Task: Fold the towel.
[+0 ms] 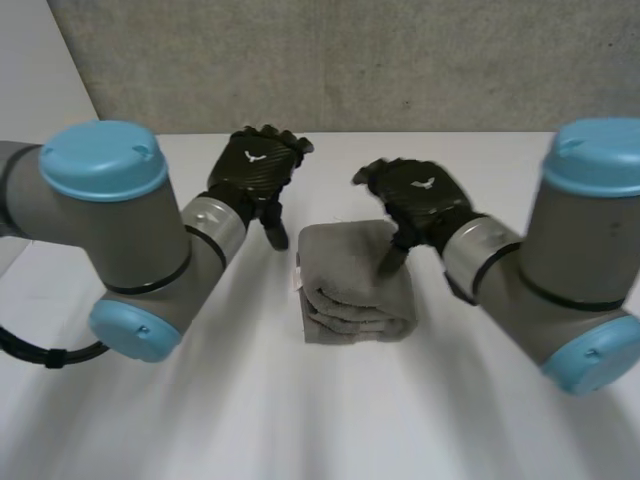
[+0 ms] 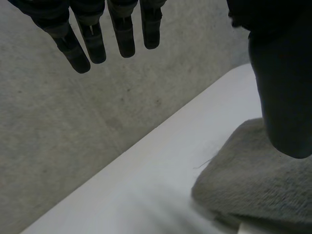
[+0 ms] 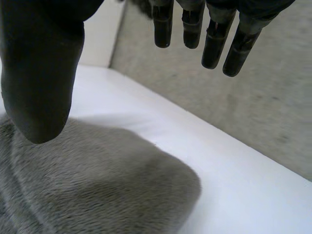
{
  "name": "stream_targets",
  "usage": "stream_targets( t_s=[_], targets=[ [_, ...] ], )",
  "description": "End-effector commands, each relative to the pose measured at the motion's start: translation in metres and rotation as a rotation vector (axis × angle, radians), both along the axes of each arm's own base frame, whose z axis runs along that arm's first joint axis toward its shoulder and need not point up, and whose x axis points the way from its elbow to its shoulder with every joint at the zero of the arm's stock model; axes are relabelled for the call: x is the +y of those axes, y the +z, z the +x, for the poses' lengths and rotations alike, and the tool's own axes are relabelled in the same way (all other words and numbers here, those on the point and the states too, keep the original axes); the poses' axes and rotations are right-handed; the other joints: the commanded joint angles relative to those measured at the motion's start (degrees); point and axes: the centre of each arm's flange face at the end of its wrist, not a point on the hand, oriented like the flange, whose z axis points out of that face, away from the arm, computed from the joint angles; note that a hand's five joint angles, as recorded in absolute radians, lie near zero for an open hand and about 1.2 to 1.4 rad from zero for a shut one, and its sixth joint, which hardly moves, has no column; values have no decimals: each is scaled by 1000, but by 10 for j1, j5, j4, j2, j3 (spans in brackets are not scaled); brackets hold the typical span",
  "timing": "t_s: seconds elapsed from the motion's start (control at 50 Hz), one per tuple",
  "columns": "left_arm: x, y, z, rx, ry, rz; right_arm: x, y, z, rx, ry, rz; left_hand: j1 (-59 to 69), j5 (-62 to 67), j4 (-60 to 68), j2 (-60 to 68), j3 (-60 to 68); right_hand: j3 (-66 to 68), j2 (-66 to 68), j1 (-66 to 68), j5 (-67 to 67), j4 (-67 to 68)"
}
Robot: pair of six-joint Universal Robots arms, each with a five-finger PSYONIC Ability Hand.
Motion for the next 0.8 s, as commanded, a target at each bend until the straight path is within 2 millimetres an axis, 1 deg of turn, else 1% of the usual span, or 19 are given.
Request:
stream_targets(
  t_s=[0.02,0.04,0.08,0.26,0.36,0.4,0.42,0.44,0.46,0.5,0.52,0.56,0.58,0.6,0.62,0.66,0.68,0.72,0.8],
  targets=[
    [6,-35,-19,17,-34,110,-21,-28,-15,53,-51,63,-26,-107,-32,-24,-16,-38,-43,-35,-38,-46],
    [6,-35,-19,17,-34,110,-21,-28,-15,53,-51,63,-26,-107,-32,-24,-16,-38,-43,-35,-38,-46],
    [13,-54,-22,-14,-45,154,-28,-57,-12,97,-52,117,-27,-109,-34,-26,-18,-38,-43,-35,-38,-46],
    [33,-101,-13,-105,-46,280,-35,-110,-4,180,-37,204,-26,-107,-32,-24,-16,-38,-43,-35,-38,-46],
    [38,-96,-11,-105,-51,279,-39,-96,-2,173,-41,177,-27,-109,-34,-26,-18,-38,-43,-35,-38,-46],
    [39,-72,-11,-69,-53,232,-39,-59,-4,132,-42,113,-31,-113,-37,-29,-21,-38,-43,-35,-38,-46],
    [39,-71,-11,-69,-53,231,-39,-59,-4,132,-42,113,-31,-113,-37,-29,-21,-38,-43,-35,-38,-46],
    [39,-56,-10,-46,-53,201,-36,-37,-6,107,-43,75,-31,-113,-37,-29,-21,-38,-43,-35,-38,-46],
    [39,-56,-10,-46,-53,201,-36,-37,-6,106,-43,75,-31,-113,-37,-29,-21,-38,-43,-35,-38,-46],
    [36,-23,-6,7,-44,134,-32,-1,-10,63,-52,1,-32,-114,-39,-31,-23,-38,-43,-35,-38,-46],
    [36,-23,-6,7,-44,134,-32,-1,-10,62,-52,1,-32,-114,-39,-31,-23,-38,-43,-35,-38,-46],
    [38,15,0,58,-36,59,-27,34,-16,17,-75,-79,-34,-116,-40,-32,-25,-38,-43,-35,-38,-46],
    [38,15,0,58,-36,58,-27,34,-16,17,-75,-80,-34,-116,-40,-32,-25,-38,-43,-35,-38,-46],
    [36,35,7,87,-11,18,-22,55,-20,-12,-90,-127,-32,-114,-39,-31,-23,-38,-43,-35,-38,-46],
    [36,35,7,87,-11,17,-20,71,-26,-36,-120,-163,-32,-114,-39,-31,-23,-38,-43,-35,-38,-46],
    [29,75,30,140,82,-60,-22,85,-37,-56,-175,-192,-32,-114,-39,-31,-23,-38,-43,-35,-38,-46],
    [29,75,30,141,82,-60,-22,85,-37,-56,-176,-192,-32,-114,-39,-31,-23,-38,-43,-35,-38,-46],
    [25,102,52,170,181,-90,-31,95,-56,-58,-292,-218,-32,-114,-39,-31,-23,-38,-43,-35,-38,-46],
    [28,114,62,192,223,-68,-34,99,-64,-46,-351,-220,-39,-121,-45,-38,-30,-38,-43,-35,-38,-46]
  ],
)
